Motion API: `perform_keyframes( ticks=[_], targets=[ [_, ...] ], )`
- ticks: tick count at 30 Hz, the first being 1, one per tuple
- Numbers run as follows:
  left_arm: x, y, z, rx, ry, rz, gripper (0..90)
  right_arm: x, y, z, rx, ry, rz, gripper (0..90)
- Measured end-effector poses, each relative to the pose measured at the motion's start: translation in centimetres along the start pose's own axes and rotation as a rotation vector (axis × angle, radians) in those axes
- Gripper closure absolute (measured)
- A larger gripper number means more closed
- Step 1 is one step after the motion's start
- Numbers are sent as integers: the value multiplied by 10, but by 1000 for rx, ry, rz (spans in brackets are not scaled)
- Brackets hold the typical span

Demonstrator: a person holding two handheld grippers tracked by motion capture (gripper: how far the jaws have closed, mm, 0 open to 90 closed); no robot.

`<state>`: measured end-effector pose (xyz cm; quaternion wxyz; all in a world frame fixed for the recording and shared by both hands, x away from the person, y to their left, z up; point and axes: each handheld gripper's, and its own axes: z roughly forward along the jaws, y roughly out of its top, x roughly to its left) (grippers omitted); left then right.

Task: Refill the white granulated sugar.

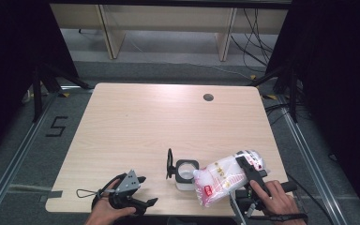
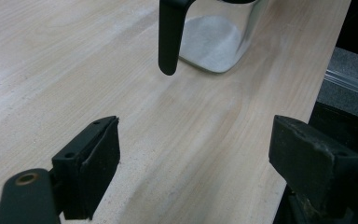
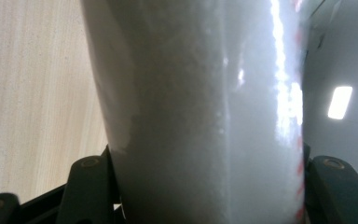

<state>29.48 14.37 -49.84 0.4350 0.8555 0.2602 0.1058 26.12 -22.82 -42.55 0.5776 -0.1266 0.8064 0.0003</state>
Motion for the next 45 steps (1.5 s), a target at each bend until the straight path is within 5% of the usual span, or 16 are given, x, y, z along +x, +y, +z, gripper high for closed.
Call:
perform_keyframes(
  ticks=[1,6,7,11,12,14,15,17,18,23,28,36,37,39,41,45],
  targets=[
    [-2,-1,0,3,7,-29,161,-2,0,0,-17,0,-26,414],
    [-4,-1,1,-24,-3,-50,161,4,0,1,-12,-10,50,414],
    [-4,-1,1,-24,-3,-51,160,1,0,1,-29,-16,7,414],
    [-1,0,0,-7,-2,-9,160,2,0,1,-16,-5,30,414],
    [-3,-1,1,-16,-2,-46,161,2,0,1,-23,-6,8,415],
    [-3,-1,0,-12,-3,-39,161,-2,0,1,-28,-3,-33,415],
    [-3,-1,1,-18,-2,-40,160,3,0,2,-16,-11,42,415],
    [-1,0,0,-11,-4,-8,161,1,1,1,-15,-6,-12,415],
    [-1,0,0,-13,-3,-7,160,4,0,0,5,8,28,414],
    [-2,-1,0,-10,-3,-35,161,0,2,2,0,7,-49,415],
    [-4,-1,2,-31,-3,-60,161,-1,1,1,2,1,-33,415],
    [-3,-1,1,-10,-2,-40,161,0,0,2,7,11,-38,415],
    [-2,0,1,-22,-2,-24,161,3,0,2,7,9,10,415],
    [-3,-1,1,-16,-2,-48,161,-1,0,2,-6,4,-44,415],
    [-3,-1,2,-30,-2,-48,160,2,0,2,-17,-9,2,415],
    [-1,-1,0,-10,-3,-16,160,0,2,1,-2,5,-35,415]
  ],
)
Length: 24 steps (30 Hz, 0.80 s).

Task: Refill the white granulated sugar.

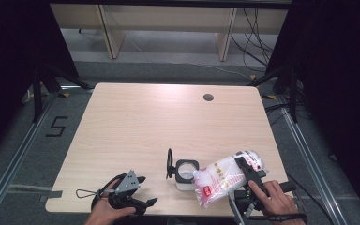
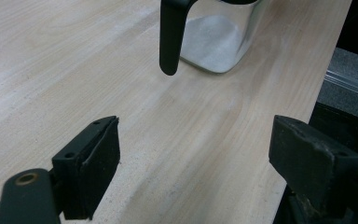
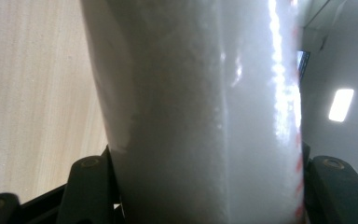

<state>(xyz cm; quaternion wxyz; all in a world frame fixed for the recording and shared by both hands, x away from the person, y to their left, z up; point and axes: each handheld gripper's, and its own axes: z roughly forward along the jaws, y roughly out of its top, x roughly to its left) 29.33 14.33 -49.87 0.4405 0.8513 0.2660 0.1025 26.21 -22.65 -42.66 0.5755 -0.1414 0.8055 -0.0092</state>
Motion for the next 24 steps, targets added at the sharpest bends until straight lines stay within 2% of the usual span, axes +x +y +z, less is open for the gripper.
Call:
perform_keyframes(
  ticks=[1,2,3,4,5,6,7,8,9,11,12,13,14,15,16,17,18,19,20,21,22,23,24],
  targets=[
    [-1,0,0,-3,0,-24,161,-1,0,1,-22,-9,-18,415],
    [-1,0,1,-9,-2,-29,160,0,0,0,-17,-3,-1,415],
    [0,0,1,-11,1,-12,160,1,2,1,-13,-1,29,415],
    [0,0,1,-10,0,-5,160,0,2,2,-27,-11,6,415],
    [-1,-1,1,1,2,-23,161,4,3,1,-9,-3,51,415],
    [-2,-1,1,-7,0,-29,161,0,4,1,-17,0,10,415],
    [-2,-1,2,-14,0,-36,161,0,4,1,-19,1,10,415],
    [-1,0,1,-1,0,-21,160,1,4,3,-47,-20,11,415],
    [-2,0,1,-7,1,-31,161,2,3,3,-32,-14,12,415],
    [-2,-1,1,-8,0,-28,161,1,2,3,-23,-13,2,415],
    [-2,-1,2,-15,0,-37,161,2,0,2,-7,-1,29,415],
    [-1,0,1,-1,-1,-20,160,2,-1,4,-35,-26,22,415],
    [-2,0,1,-7,-1,-30,160,1,-2,2,5,9,42,415],
    [-1,0,1,1,2,-22,160,1,-3,4,-20,-27,21,415],
    [-2,-1,1,-6,1,-30,161,1,-4,2,15,-5,35,415],
    [-2,-1,1,-7,0,-28,161,0,-4,2,6,-9,19,415],
    [-2,-1,2,-7,-1,-27,161,2,-5,1,9,-5,43,416],
    [-1,0,1,3,1,-18,161,2,-5,2,8,-6,42,416],
    [-1,0,1,3,0,-20,161,-1,-3,2,-5,-12,1,416],
    [-1,0,1,3,0,-19,161,2,-2,2,7,-7,36,415],
    [-3,0,3,-20,-1,-42,161,2,-1,2,-18,-19,21,415],
    [-3,-1,2,-16,0,-37,161,4,1,0,9,3,74,416],
    [-2,-1,2,-14,0,-36,160,0,1,1,-16,-1,17,416]
  ],
)
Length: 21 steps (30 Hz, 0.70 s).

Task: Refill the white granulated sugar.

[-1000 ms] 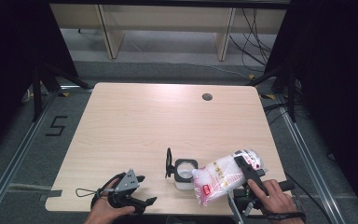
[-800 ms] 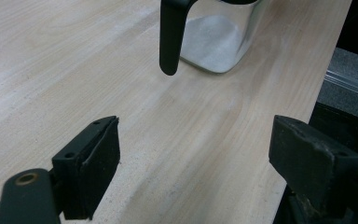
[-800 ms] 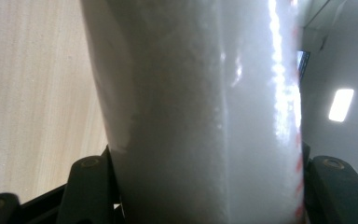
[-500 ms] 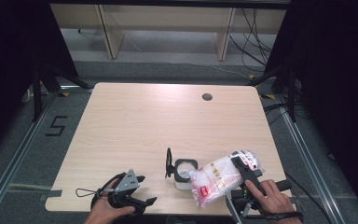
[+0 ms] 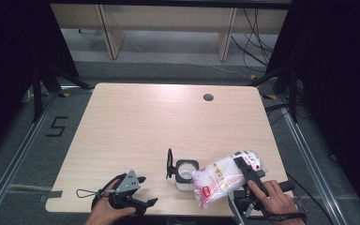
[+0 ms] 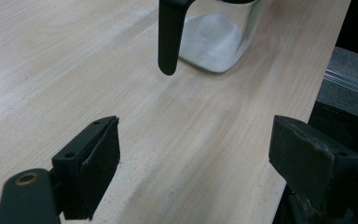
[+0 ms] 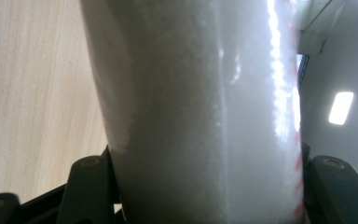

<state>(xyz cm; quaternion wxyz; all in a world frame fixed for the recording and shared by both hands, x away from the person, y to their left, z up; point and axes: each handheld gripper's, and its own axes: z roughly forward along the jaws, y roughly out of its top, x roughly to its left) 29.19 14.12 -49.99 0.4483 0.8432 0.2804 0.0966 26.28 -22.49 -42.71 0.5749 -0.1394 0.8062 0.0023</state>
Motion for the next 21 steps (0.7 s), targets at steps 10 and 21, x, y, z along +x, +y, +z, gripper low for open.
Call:
perform_keyframes(
  ticks=[10,21],
  targets=[
    [0,0,0,0,0,0,161,3,-1,-1,17,2,28,416],
    [0,0,-1,-1,1,4,160,-1,-2,1,-24,-39,-25,416]
  ],
)
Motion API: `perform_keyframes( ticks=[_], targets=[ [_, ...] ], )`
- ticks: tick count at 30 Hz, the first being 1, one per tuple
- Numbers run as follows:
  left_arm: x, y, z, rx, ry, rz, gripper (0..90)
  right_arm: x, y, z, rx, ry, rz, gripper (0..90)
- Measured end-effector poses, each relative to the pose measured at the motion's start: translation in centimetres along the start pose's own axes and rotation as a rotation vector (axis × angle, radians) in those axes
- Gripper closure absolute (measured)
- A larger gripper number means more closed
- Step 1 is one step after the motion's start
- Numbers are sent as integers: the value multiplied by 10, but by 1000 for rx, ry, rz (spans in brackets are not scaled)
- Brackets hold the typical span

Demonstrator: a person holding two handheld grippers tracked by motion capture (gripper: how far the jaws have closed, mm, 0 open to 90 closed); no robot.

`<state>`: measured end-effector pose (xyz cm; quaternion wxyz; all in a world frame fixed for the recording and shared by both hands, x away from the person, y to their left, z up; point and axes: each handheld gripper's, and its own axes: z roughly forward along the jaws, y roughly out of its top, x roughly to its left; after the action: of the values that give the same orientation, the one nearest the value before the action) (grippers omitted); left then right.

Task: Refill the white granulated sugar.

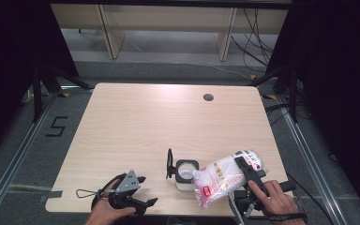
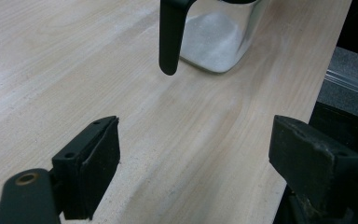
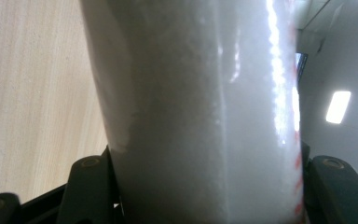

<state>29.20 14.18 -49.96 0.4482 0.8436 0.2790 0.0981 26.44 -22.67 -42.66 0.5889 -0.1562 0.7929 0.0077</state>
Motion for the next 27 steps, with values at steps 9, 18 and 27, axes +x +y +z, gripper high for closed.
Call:
perform_keyframes(
  ticks=[9,18,27],
  targets=[
    [2,1,0,5,0,27,160,-2,0,-3,40,32,-3,417],
    [2,1,0,4,0,27,161,1,2,-3,17,29,21,417],
    [2,1,-1,11,-1,37,160,-2,2,-2,16,14,-20,418]
  ],
)
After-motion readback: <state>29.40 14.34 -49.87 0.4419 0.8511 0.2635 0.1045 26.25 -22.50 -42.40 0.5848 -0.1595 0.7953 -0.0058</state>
